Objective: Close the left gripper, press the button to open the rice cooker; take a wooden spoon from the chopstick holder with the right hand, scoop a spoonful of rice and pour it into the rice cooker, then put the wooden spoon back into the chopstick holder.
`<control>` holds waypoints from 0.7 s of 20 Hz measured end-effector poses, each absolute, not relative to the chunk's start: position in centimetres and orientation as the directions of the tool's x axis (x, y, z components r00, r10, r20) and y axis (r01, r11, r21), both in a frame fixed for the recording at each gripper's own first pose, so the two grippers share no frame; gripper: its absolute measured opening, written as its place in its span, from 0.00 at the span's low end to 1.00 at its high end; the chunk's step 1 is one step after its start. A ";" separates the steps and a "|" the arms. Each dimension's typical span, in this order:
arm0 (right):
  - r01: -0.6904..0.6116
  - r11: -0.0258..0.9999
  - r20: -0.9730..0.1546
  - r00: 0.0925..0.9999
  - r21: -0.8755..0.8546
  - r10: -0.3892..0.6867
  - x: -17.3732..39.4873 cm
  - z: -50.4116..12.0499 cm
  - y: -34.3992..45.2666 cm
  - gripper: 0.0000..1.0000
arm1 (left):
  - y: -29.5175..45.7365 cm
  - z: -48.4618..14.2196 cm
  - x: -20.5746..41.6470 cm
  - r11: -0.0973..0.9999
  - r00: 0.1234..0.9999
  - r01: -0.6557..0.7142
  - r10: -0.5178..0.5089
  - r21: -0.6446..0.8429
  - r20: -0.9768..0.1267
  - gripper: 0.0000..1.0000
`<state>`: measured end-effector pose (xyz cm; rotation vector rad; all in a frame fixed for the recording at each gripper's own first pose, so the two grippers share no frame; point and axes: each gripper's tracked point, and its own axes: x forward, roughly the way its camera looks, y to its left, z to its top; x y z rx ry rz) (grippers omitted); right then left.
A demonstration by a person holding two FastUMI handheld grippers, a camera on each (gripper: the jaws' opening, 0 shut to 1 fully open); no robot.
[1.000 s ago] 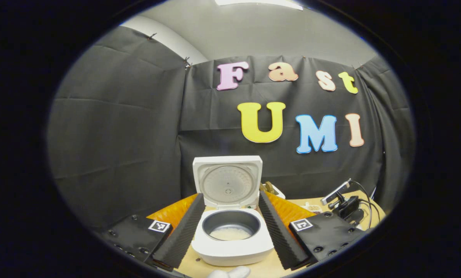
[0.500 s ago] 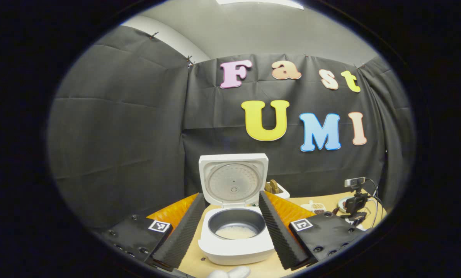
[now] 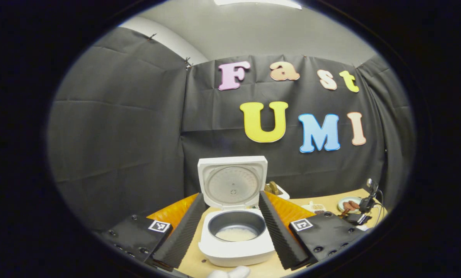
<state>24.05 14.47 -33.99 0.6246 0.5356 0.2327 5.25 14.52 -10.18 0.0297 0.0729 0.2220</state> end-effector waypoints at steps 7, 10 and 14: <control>0.027 0.676 -0.363 0.859 0.736 0.361 24.1 -34.0 13.1 0.22 | 14.1 -9.4 5.5 0.977 0.976 -0.207 0.210 0.055 -0.060 0.97; 0.054 0.606 -0.330 0.876 0.793 0.353 24.4 -32.9 12.1 0.23 | 13.9 -9.0 5.6 0.978 0.978 -0.199 0.202 0.058 -0.057 0.98; 0.059 0.485 -0.255 0.902 0.873 0.348 24.8 -31.0 11.1 0.22 | 14.0 -8.2 5.7 0.979 0.979 -0.195 0.198 0.059 -0.049 0.98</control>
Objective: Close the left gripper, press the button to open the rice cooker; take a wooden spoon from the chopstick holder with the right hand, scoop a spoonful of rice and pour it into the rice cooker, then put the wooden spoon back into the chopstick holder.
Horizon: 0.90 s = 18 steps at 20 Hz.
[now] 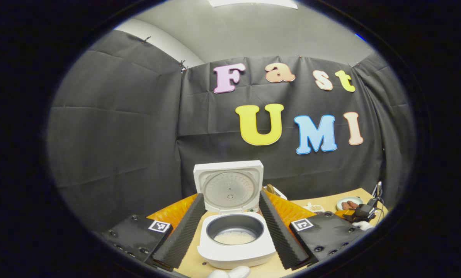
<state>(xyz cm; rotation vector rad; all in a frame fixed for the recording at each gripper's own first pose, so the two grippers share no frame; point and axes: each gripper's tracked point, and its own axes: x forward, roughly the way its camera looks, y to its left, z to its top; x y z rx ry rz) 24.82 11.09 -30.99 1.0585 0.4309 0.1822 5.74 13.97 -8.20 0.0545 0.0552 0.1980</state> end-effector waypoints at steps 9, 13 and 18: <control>0.063 0.319 -0.165 0.939 0.946 0.302 25.2 -28.2 8.6 0.22 | 13.9 -7.1 5.4 0.980 0.981 -0.188 0.190 0.069 -0.034 0.98; 0.060 0.289 -0.148 0.944 0.956 0.295 25.2 -27.6 8.5 0.22 | 14.1 -7.4 5.3 0.980 0.981 -0.188 0.191 0.067 -0.044 0.99; 0.050 0.258 -0.131 0.943 0.965 0.306 24.6 -25.0 9.8 0.22 | 14.9 -6.9 4.7 0.977 0.979 -0.199 0.202 0.077 -0.031 0.99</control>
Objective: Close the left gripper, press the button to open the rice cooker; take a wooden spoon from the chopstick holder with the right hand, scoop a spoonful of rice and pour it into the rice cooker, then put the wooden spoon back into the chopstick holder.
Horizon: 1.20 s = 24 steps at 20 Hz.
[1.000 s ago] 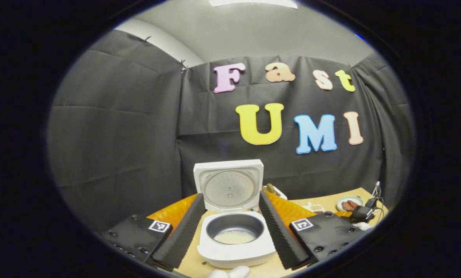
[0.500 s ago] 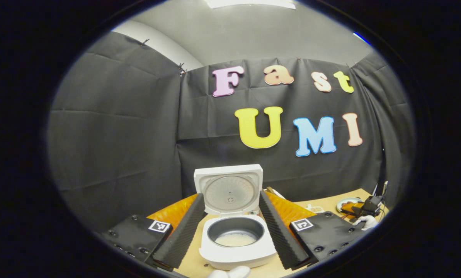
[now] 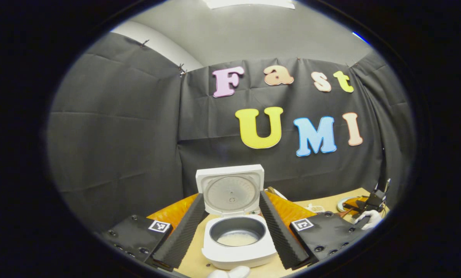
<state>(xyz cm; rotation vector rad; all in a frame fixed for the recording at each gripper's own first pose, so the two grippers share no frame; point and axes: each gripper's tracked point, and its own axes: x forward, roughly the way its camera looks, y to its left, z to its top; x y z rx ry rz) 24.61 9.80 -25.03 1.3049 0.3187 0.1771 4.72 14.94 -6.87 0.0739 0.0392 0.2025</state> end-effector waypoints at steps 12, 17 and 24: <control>-0.004 0.245 -0.108 0.889 0.970 0.444 23.1 -15.0 26.5 0.22 | 21.6 -7.5 1.2 0.951 0.951 -0.307 0.308 0.035 -0.018 0.99; -0.028 0.275 -0.126 0.842 0.961 0.525 22.6 -15.2 36.5 0.22 | 24.0 -7.7 0.0 0.932 0.932 -0.361 0.361 0.033 -0.020 0.98; -0.047 0.368 -0.186 0.798 0.929 0.573 22.0 -18.6 44.1 0.22 | 26.5 -8.1 -1.4 0.909 0.909 -0.415 0.416 0.038 -0.033 0.98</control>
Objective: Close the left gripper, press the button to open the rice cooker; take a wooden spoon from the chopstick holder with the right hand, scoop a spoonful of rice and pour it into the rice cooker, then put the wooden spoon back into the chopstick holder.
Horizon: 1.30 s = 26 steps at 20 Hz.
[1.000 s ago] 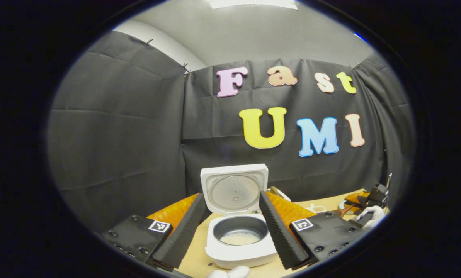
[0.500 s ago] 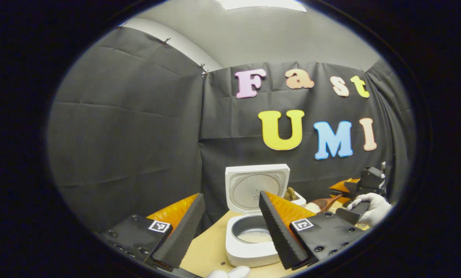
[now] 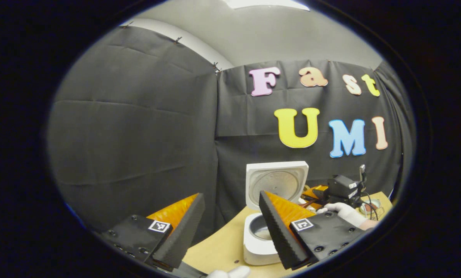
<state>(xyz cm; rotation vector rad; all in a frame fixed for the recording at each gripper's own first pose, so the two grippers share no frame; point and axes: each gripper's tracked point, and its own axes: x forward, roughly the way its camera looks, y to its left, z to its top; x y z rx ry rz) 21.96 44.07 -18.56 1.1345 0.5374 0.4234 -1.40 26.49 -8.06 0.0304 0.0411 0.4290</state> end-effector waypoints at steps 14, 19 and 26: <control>-0.388 0.852 -0.178 0.866 0.350 0.468 21.7 -18.4 46.3 0.22 | 28.1 -9.6 -1.4 0.895 0.894 -0.443 0.445 0.045 -0.046 0.99; -0.497 0.867 -0.120 0.859 0.042 0.498 20.5 -17.0 48.3 0.22 | 29.0 -9.9 -1.8 0.888 0.886 -0.459 0.461 0.038 -0.048 0.98; -0.539 0.786 -0.079 0.836 -0.304 0.543 19.2 -16.2 50.6 0.22 | 29.2 -10.1 -1.9 0.882 0.880 -0.471 0.472 0.032 -0.055 0.99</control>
